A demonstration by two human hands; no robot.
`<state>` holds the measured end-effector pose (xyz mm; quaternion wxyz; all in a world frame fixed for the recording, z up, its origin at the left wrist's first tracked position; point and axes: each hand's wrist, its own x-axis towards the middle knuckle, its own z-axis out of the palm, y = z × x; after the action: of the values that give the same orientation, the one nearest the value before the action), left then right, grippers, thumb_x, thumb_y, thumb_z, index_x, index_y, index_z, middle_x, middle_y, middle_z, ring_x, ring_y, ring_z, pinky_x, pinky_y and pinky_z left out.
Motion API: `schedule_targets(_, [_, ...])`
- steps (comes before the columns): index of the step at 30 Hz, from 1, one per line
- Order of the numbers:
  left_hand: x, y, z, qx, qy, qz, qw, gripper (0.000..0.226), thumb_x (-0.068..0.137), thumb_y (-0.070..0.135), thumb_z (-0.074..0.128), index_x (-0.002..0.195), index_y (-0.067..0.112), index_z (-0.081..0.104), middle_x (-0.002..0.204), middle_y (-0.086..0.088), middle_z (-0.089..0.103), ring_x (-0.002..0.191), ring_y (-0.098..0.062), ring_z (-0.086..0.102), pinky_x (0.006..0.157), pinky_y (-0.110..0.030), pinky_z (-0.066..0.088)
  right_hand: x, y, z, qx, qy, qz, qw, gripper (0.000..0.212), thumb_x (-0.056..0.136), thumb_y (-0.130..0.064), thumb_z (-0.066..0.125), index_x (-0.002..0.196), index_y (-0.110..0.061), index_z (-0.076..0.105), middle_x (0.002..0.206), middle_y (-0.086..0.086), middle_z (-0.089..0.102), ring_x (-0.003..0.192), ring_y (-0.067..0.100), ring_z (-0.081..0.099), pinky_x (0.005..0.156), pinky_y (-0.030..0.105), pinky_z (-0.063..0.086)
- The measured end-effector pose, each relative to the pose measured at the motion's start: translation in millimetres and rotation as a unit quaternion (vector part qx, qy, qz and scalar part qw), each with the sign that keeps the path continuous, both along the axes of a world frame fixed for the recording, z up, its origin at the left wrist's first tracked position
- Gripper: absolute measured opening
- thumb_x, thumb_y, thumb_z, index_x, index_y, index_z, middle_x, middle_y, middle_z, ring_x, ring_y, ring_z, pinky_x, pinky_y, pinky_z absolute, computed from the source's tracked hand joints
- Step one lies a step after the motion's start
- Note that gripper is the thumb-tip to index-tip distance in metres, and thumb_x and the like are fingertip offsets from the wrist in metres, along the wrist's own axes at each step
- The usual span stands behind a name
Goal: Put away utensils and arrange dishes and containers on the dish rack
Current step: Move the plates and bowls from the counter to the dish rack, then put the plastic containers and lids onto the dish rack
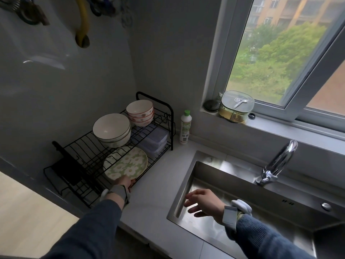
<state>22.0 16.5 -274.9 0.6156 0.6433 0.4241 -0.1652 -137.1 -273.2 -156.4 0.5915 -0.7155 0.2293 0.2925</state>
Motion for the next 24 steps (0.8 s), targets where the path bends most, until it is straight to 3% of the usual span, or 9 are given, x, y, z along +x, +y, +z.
schedule_targets(6, [7.2, 7.0, -6.6, -0.022, 0.007, 0.006, 1.0, 0.028, 0.104, 0.015, 0.037, 0.117, 0.006, 0.061, 0.099, -0.013, 0.066, 0.07, -0.021, 0.052, 0.051, -0.024, 0.029, 2.5, -3.7, -0.3, -0.006, 0.002, 0.006, 1.0, 0.021, 0.093, -0.012, 0.057, 0.111, -0.009, 0.068, 0.095, 0.006, 0.079, 0.074, 0.018, 0.071, 0.068, 0.029, 0.055])
schedule_targets(9, [6.8, 6.0, -6.8, -0.019, 0.014, 0.004, 1.0, 0.026, 0.104, 0.016, 0.04, 0.103, 0.003, 0.063, 0.086, -0.011, 0.062, 0.065, -0.023, 0.048, 0.057, -0.027, 0.035, 4.2, -6.1, -2.5, -0.013, 0.004, 0.012, 1.0, 0.02, 0.094, -0.013, 0.057, 0.11, -0.01, 0.069, 0.095, 0.005, 0.079, 0.076, 0.018, 0.071, 0.067, 0.028, 0.056])
schedule_targets(10, [7.6, 6.0, -7.9, -0.018, 0.014, 0.001, 1.0, 0.029, 0.105, 0.017, 0.039, 0.104, 0.0, 0.063, 0.095, -0.013, 0.064, 0.07, -0.026, 0.052, 0.062, -0.029, 0.04, 4.7, -6.6, -2.9, -0.014, 0.005, 0.012, 1.0, 0.02, 0.095, -0.014, 0.056, 0.11, -0.009, 0.069, 0.095, 0.005, 0.079, 0.076, 0.018, 0.071, 0.067, 0.027, 0.056])
schedule_targets(12, [7.7, 5.0, -10.8, -0.039, 0.02, 0.004, 0.999, 0.04, 0.107, 0.021, 0.036, 0.129, -0.004, 0.058, 0.131, -0.019, 0.059, 0.1, -0.028, 0.058, 0.086, -0.037, 0.049, 5.3, -7.5, -4.3, -0.018, 0.004, 0.011, 1.0, 0.02, 0.095, -0.014, 0.056, 0.111, -0.009, 0.069, 0.095, 0.005, 0.079, 0.076, 0.018, 0.071, 0.067, 0.028, 0.056])
schedule_targets(14, [4.1, 1.8, -11.0, -0.016, 0.027, -0.018, 0.999, 0.052, 0.108, 0.031, 0.034, 0.141, -0.007, 0.049, 0.144, -0.024, 0.053, 0.113, -0.029, 0.058, 0.105, -0.045, 0.045, 6.0, -9.6, -6.1, -0.021, 0.005, 0.011, 1.0, 0.02, 0.096, -0.014, 0.056, 0.111, -0.008, 0.068, 0.096, 0.006, 0.079, 0.075, 0.018, 0.071, 0.067, 0.028, 0.056])
schedule_targets(17, [-13.0, -10.5, -2.7, 0.07, 0.024, -0.042, 0.996, 0.065, 0.101, 0.054, 0.041, 0.137, 0.002, 0.055, 0.139, -0.023, 0.057, 0.128, -0.039, 0.057, 0.109, -0.05, 0.041, 4.8, -12.0, -10.8, -0.038, 0.002, 0.011, 0.999, 0.019, 0.096, -0.014, 0.056, 0.109, -0.009, 0.069, 0.095, 0.007, 0.079, 0.074, 0.018, 0.071, 0.066, 0.028, 0.056])
schedule_targets(20, [-39.4, -34.0, 10.8, 0.105, -0.029, -0.125, 0.986, 0.066, 0.086, 0.053, 0.059, 0.13, 0.005, 0.054, 0.124, -0.012, 0.062, 0.11, -0.031, 0.063, 0.102, -0.045, 0.048, -3.3, -15.5, -15.5, -0.081, -0.003, 0.031, 0.996, 0.021, 0.093, -0.011, 0.054, 0.108, -0.008, 0.068, 0.095, 0.007, 0.079, 0.07, 0.015, 0.071, 0.06, 0.025, 0.054])
schedule_targets(22, [-68.3, -56.0, 28.7, 0.179, -0.047, -0.293, 0.938, 0.05, 0.079, 0.05, 0.062, 0.108, 0.011, 0.056, 0.106, -0.003, 0.06, 0.09, -0.021, 0.059, 0.087, -0.041, 0.052, -14.9, -20.2, -22.5, -0.138, -0.011, 0.048, 0.989, 0.02, 0.09, -0.011, 0.054, 0.102, -0.013, 0.069, 0.092, 0.004, 0.079, 0.067, 0.013, 0.07, 0.056, 0.022, 0.053])
schedule_targets(24, [-95.0, -81.8, 40.4, 0.265, -0.046, -0.484, 0.833, 0.041, 0.08, 0.052, 0.061, 0.107, 0.022, 0.052, 0.104, 0.002, 0.062, 0.087, -0.016, 0.059, 0.074, -0.034, 0.049, -32.6, -30.7, -34.0, -0.187, -0.011, 0.065, 0.98, 0.016, 0.085, -0.012, 0.056, 0.09, -0.021, 0.069, 0.09, 0.002, 0.079, 0.066, 0.013, 0.071, 0.056, 0.023, 0.055])
